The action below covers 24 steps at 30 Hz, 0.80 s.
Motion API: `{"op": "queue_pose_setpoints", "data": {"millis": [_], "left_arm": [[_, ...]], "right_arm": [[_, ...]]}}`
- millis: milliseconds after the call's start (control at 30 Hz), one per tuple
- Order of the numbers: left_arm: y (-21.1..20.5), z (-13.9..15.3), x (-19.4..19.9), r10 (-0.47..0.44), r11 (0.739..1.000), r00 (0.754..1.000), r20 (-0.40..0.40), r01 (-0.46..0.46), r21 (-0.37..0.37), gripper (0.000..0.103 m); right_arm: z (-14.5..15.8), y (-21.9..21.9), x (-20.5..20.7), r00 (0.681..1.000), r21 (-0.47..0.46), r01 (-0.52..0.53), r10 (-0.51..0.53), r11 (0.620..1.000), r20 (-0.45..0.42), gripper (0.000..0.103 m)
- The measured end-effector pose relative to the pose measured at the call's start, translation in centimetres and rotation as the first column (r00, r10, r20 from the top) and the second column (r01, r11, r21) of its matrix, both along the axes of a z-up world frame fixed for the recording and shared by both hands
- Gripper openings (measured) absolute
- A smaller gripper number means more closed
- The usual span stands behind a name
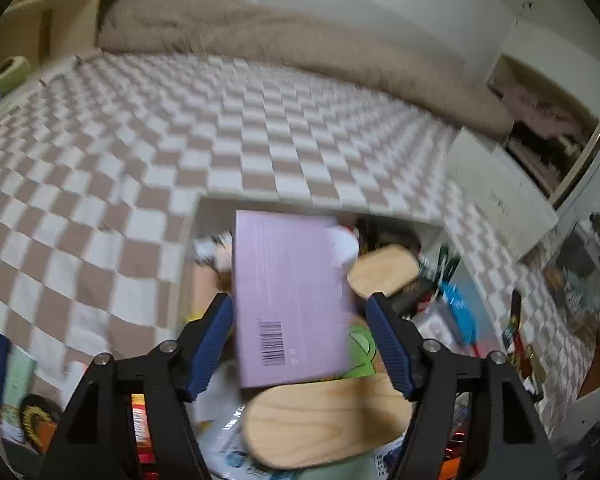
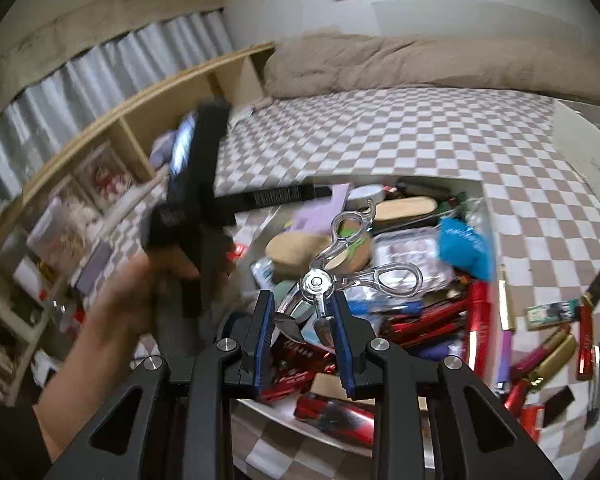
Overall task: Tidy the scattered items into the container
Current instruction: 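Carry the pink card with the left gripper over the white tray, then open the left gripper to drop the pink card into the tray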
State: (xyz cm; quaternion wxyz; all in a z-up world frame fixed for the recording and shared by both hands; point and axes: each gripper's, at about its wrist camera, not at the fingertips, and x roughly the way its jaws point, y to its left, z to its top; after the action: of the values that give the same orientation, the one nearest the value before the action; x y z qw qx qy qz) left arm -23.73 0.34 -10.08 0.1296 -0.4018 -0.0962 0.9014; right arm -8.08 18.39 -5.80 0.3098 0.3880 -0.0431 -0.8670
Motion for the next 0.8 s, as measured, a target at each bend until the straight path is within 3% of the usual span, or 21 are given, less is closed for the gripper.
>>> {"op": "queue_pose_setpoints", "data": {"millis": [233,467,500,533,567,600,800], "left_arm": [[-2.3,2.3,1.7,0.055,0.997,0.995,-0.082,-0.051,0.055,0.079],[-2.7,3.7,2.6,0.047,0.995,0.994,-0.096,-0.038,0.089,0.079],[-2.6,3.8,2.8,0.045,0.996,0.994,-0.100,-0.036,0.086,0.079],[-2.6,3.9,2.8,0.042,0.996,0.994,-0.103,-0.034,0.084,0.081],[-2.5,3.9,2.9,0.040,0.996,0.994,-0.104,-0.032,0.083,0.084],[-2.5,3.9,3.0,0.039,0.996,0.994,-0.106,-0.030,0.083,0.088],[-2.1,4.2,3.5,0.034,0.997,0.992,-0.120,-0.026,0.071,0.089]], "right_arm": [[-2.5,-3.0,0.3,0.998,0.092,-0.053,0.051,0.994,0.031,0.029],[-4.0,-3.7,0.6,0.998,0.138,-0.059,0.053,0.989,0.046,0.030],[-4.2,-3.6,0.6,0.998,0.147,-0.051,0.045,0.988,0.046,0.033],[-4.3,-3.5,0.6,0.998,0.153,-0.047,0.040,0.987,0.047,0.058],[-4.3,-3.3,0.7,0.999,0.159,-0.034,0.028,0.987,0.039,0.090],[-4.3,-3.2,0.9,0.999,0.160,-0.023,0.019,0.987,0.027,0.098],[-3.4,-1.8,1.3,1.000,0.133,0.014,-0.012,0.991,-0.010,0.100]]}}
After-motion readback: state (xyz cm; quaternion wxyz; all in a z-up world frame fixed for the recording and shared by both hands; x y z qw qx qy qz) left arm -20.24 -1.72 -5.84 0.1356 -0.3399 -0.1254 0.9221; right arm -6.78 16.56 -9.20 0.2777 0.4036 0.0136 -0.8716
